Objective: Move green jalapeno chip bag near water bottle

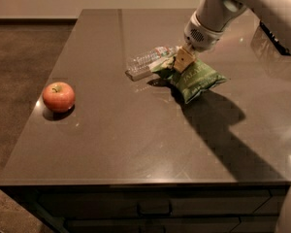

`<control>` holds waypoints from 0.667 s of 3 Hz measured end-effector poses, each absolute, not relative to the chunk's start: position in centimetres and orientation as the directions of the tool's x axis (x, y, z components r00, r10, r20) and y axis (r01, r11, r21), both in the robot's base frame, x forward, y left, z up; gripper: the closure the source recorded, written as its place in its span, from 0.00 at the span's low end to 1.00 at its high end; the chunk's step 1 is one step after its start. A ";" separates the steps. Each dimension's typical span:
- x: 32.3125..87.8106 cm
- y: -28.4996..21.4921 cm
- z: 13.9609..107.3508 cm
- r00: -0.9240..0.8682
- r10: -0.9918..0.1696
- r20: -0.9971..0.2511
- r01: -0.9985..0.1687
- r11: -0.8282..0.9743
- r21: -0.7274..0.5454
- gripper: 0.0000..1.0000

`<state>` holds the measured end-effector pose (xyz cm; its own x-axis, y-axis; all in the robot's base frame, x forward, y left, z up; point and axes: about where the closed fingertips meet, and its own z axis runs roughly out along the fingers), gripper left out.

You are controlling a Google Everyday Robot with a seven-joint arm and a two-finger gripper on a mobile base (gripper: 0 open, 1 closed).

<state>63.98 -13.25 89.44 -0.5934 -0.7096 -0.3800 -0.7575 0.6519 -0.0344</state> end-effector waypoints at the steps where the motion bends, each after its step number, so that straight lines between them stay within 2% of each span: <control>1: 64.9 -13.0 89.4 -0.591 -0.696 -0.407 -0.755 0.655 -0.023 0.31; 2: 65.0 -12.9 89.2 -0.591 -0.698 -0.405 -0.757 0.654 -0.022 0.08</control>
Offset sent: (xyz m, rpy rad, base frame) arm 0.0085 0.0018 0.0002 0.0264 -0.0102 -0.0035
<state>64.95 -12.88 89.21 -0.5911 -0.6979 -0.4045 -0.7565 0.6536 -0.0222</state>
